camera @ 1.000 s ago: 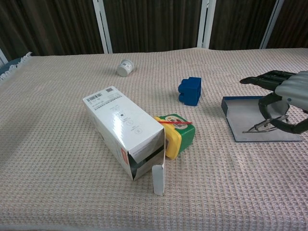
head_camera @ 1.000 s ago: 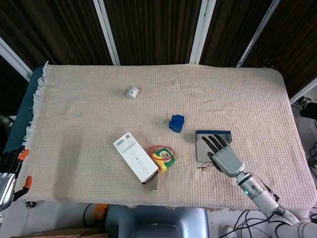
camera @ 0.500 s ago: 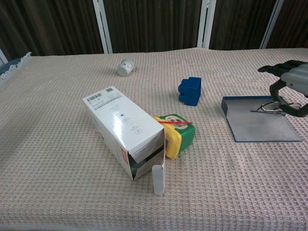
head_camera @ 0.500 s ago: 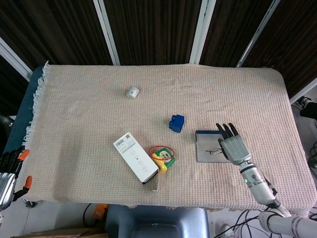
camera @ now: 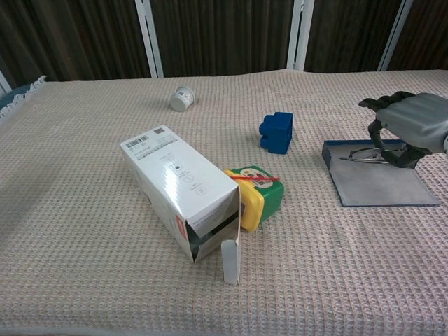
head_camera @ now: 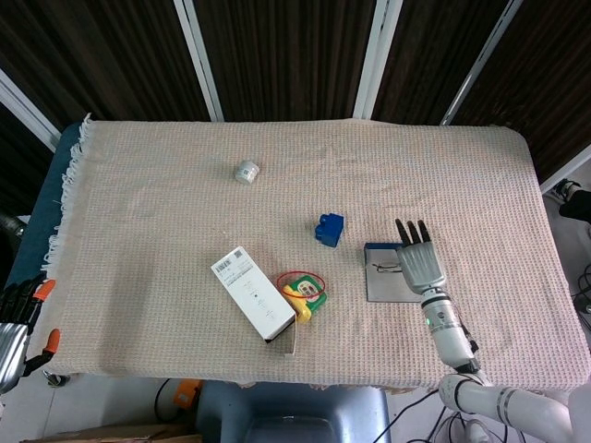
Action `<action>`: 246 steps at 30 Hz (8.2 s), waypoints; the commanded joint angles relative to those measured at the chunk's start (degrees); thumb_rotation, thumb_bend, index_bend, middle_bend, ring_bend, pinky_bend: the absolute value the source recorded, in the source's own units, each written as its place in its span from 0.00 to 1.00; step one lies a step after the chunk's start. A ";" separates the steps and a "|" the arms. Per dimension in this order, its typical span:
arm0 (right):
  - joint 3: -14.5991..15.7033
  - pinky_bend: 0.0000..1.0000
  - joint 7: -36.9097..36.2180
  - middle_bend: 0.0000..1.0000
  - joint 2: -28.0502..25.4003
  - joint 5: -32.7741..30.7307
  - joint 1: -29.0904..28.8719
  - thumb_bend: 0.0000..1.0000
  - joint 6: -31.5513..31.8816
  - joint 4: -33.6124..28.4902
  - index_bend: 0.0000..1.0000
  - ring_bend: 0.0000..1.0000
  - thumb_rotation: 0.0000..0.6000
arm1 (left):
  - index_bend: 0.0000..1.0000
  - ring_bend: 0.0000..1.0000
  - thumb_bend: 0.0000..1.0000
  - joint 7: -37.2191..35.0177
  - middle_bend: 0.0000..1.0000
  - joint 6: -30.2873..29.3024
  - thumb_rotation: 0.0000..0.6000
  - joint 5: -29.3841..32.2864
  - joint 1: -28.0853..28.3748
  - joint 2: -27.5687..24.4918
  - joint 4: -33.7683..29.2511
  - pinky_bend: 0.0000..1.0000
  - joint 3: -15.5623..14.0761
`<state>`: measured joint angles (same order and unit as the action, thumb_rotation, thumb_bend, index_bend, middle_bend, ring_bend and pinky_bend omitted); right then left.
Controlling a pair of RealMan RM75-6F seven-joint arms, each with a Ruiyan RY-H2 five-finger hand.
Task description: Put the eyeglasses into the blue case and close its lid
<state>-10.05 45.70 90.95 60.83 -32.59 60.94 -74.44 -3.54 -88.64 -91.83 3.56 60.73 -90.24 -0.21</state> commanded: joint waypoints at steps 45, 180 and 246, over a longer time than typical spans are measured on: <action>0.37 0.00 6.20 0.09 6.56 -7.04 -4.53 0.40 1.58 7.79 0.47 0.00 1.00 | 0.00 0.00 0.45 -0.62 0.00 -0.16 1.00 -0.08 -0.06 -0.18 0.14 0.04 0.00; -1.06 0.00 -15.23 0.10 7.54 7.45 2.10 0.48 0.97 14.52 0.66 0.00 1.00 | 0.00 0.00 0.45 -0.13 0.00 -0.14 1.00 0.16 -0.11 0.01 -0.01 0.05 0.09; 1.50 0.00 -20.04 0.13 -3.20 7.33 5.10 0.59 1.52 -3.81 0.69 0.00 1.00 | 0.00 0.00 0.45 0.09 0.00 0.60 1.00 0.13 0.22 0.08 0.16 0.05 -0.09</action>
<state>-8.48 25.57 87.67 68.25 -27.42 62.50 -78.34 -3.45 -88.04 -91.70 3.79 60.81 -90.09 -0.30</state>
